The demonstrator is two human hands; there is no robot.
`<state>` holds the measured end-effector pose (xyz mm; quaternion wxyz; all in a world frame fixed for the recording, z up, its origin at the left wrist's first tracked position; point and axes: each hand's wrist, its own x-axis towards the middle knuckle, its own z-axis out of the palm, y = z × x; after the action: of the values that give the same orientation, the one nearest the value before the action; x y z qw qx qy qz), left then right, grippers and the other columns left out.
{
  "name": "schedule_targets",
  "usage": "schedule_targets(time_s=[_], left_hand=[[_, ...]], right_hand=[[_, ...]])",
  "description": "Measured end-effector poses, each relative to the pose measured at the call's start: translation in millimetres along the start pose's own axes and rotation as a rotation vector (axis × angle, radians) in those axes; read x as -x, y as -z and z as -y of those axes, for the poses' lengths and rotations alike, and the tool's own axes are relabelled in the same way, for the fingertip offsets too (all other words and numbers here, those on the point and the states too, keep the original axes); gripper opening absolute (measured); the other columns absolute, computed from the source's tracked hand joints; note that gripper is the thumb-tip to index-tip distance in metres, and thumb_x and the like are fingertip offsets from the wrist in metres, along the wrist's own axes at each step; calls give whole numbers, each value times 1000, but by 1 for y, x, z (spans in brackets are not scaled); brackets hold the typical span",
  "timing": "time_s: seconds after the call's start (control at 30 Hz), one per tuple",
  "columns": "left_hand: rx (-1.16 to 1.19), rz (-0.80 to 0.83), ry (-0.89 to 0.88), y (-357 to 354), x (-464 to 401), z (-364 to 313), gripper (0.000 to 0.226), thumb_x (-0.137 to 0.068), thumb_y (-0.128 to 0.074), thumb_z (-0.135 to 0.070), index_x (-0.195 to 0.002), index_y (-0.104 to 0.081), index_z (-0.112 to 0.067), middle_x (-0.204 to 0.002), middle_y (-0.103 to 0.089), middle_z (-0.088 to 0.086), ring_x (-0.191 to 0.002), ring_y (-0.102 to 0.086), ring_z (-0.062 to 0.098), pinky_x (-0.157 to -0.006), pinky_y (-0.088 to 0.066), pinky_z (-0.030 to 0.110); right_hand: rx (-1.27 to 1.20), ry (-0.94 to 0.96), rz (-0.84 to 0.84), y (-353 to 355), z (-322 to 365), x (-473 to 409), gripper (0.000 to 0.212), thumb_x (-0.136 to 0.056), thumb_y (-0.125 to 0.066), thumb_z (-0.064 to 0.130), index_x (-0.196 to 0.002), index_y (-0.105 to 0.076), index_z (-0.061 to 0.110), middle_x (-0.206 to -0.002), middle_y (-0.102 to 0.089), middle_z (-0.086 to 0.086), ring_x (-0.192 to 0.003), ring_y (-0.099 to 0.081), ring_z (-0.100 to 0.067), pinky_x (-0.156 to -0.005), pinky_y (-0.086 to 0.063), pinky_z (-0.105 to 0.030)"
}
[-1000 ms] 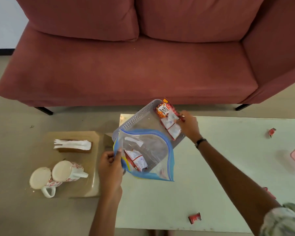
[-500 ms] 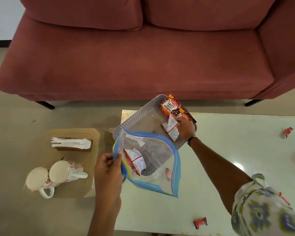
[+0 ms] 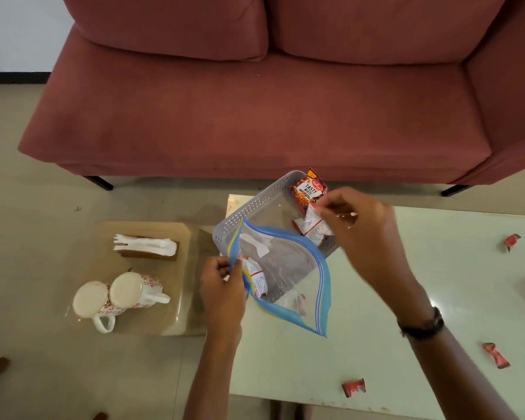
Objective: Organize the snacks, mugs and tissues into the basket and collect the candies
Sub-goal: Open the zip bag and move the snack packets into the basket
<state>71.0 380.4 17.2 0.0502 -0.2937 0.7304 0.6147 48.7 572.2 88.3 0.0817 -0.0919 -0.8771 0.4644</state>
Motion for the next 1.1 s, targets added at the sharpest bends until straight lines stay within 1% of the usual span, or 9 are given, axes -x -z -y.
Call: schedule_targets(time_s=[0.07,0.13,0.2,0.3,0.4,0.57,0.73,0.9,1.1], left_hand=[[2,-2,1,1,3,-1,22,-87,-61,-18,-69,-49,-14,-63,-53,11,-45,-40,16,-48,-32,27],[-9,5,0,3,6,-1,20,-87,-61,-19,-72,-51,-11,-64,-56,13,-48,-42,18,-49,-34,29],[-31,13,1,6,10,1,17,-87,-61,-20,-77,-53,-10,-70,-59,16,-54,-48,21,-53,-38,30],[-43,23,-17,10,15,6,15,-87,-61,-23,-76,-53,-15,-79,-62,22,-66,-53,25,-61,-41,34],[-27,34,-29,12,22,8,18,-87,-61,-25,-79,-54,-10,-75,-61,18,-62,-53,22,-58,-42,31],[-16,29,-36,17,28,14,18,-88,-59,-24,-76,-53,-12,-72,-62,13,-59,-53,18,-55,-41,25],[-3,20,-36,17,28,16,20,-88,-60,-26,-73,-52,-16,-71,-61,11,-59,-53,18,-55,-40,24],[-5,28,-31,19,29,15,18,-88,-60,-22,-73,-53,-16,-71,-62,7,-59,-54,16,-54,-41,23],[-7,9,-20,18,25,19,18,-88,-60,-20,-72,-52,-18,-75,-61,9,-65,-54,20,-56,-41,25]], right_hand=[[61,28,216,-10,25,17,6,-81,-66,10,-79,-71,14,-75,-72,3,-66,-62,-9,-67,-49,-22],[235,0,501,-39,27,22,11,-85,-63,16,-87,-73,12,-86,-74,-2,-79,-65,-17,-75,-49,-28],[455,-12,708,-76,15,24,21,-90,-56,20,-99,-68,6,-101,-70,-11,-96,-63,-26,-80,-45,-30],[592,-32,842,-121,-4,29,25,-96,-42,10,-110,-57,-3,-113,-62,-21,-105,-59,-34,-84,-44,-36],[660,-63,933,-151,-29,32,28,-96,-37,8,-114,-53,-7,-118,-58,-25,-110,-57,-37,-89,-45,-39],[752,-77,919,-173,-51,37,29,-93,-46,15,-118,-51,1,-122,-58,-19,-113,-56,-35,-92,-45,-39],[787,-87,773,-179,-54,46,28,-96,-35,5,-120,-51,3,-123,-58,-16,-115,-55,-34,-92,-45,-36],[795,-62,664,-178,-56,48,26,-96,-36,5,-112,-57,6,-114,-63,-13,-108,-59,-30,-87,-47,-34],[864,77,598,-165,-54,46,25,-97,-36,6,-110,-58,6,-112,-63,-11,-106,-60,-28,-84,-47,-33]])
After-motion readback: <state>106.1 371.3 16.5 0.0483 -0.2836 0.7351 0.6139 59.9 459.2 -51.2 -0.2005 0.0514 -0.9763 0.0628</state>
